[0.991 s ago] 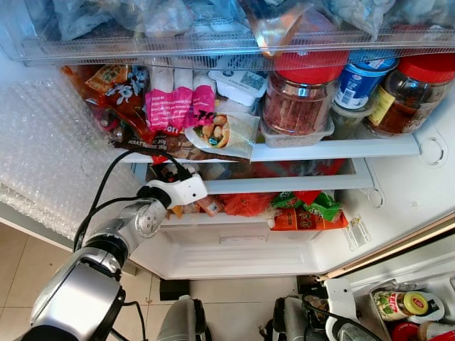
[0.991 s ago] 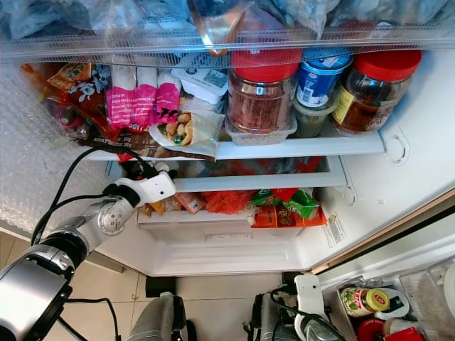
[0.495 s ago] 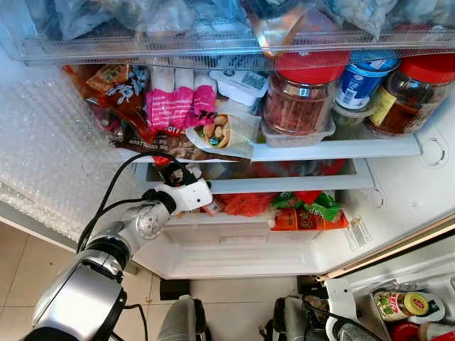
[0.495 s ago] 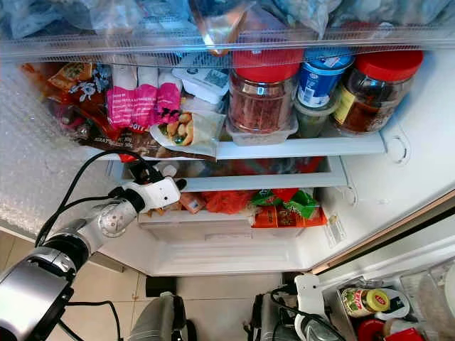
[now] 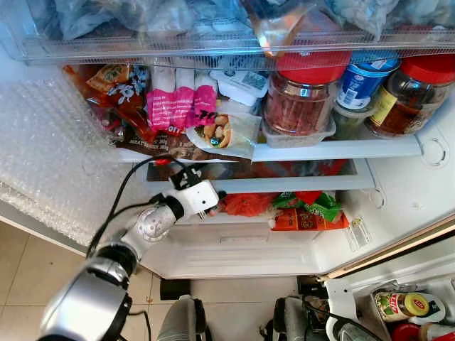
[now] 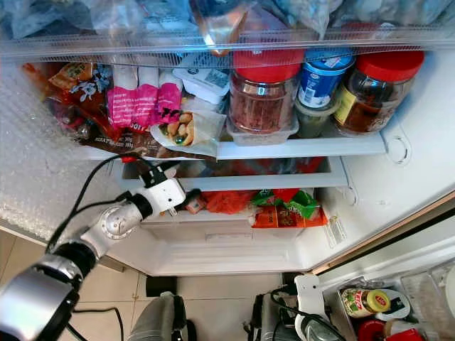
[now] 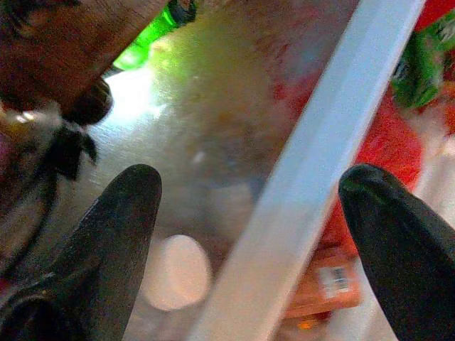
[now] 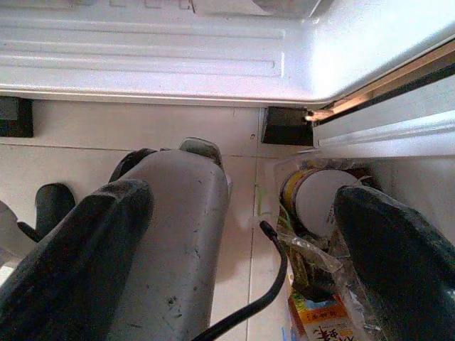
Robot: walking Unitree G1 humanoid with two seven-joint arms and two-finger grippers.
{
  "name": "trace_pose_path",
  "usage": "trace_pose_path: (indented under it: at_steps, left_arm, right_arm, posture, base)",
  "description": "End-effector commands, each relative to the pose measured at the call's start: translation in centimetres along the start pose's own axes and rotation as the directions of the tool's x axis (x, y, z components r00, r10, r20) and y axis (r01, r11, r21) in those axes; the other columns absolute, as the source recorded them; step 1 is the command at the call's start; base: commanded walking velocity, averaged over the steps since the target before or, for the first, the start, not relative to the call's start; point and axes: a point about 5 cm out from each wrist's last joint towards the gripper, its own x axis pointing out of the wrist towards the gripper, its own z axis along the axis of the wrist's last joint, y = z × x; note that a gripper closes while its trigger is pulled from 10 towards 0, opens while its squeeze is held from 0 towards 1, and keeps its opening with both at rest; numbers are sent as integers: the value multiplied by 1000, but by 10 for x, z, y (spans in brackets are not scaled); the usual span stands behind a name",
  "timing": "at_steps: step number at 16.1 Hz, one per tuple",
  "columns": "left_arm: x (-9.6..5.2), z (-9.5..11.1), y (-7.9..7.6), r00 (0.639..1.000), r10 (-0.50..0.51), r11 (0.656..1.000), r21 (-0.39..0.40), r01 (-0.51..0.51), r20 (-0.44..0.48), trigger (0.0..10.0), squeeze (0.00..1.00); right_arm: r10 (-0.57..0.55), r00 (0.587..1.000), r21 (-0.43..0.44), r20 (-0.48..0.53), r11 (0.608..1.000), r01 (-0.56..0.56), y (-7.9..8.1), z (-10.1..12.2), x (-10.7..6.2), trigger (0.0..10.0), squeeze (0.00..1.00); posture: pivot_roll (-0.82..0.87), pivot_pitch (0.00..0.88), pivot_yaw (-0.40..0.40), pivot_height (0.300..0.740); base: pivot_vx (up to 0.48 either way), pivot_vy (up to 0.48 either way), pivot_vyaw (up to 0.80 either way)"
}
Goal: Restocking fridge
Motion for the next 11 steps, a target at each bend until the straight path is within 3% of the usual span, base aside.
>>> trace_pose_path:
  at_steps: [1, 4, 7, 11]
  left_arm:
    - [-4, -4, -7, 1000, -21, 998, -67, 21, 1, 10000, 0]
    - [-9, -10, -21, 1000, -6, 952, -307, 3, -8, 10000, 0]
    - [-10, -15, -25, 999, 19, 858, -513, -32, -31, 10000, 0]
    - [-11, -18, -30, 999, -1, 817, -577, -18, -33, 10000, 0]
  right_arm:
    - [-32, 980, -17, -198, 999, 30, -8, -51, -13, 10000, 0]
    - [-29, 980, -20, -197, 999, 25, -7, -50, -13, 10000, 0]
    - [-28, 980, -24, -197, 999, 24, -8, -50, -13, 10000, 0]
    - [-31, 979, -24, -199, 999, 27, -8, -51, -13, 10000, 0]
  posture:
    - [-38, 269, 24, 642]
    - [-35, 265, 25, 642]
    - [-34, 266, 22, 642]
    - [-41, 273, 21, 642]
  base:
    - [0, 0, 0]
    - [0, 0, 0]
    - [0, 0, 0]
    - [0, 0, 0]
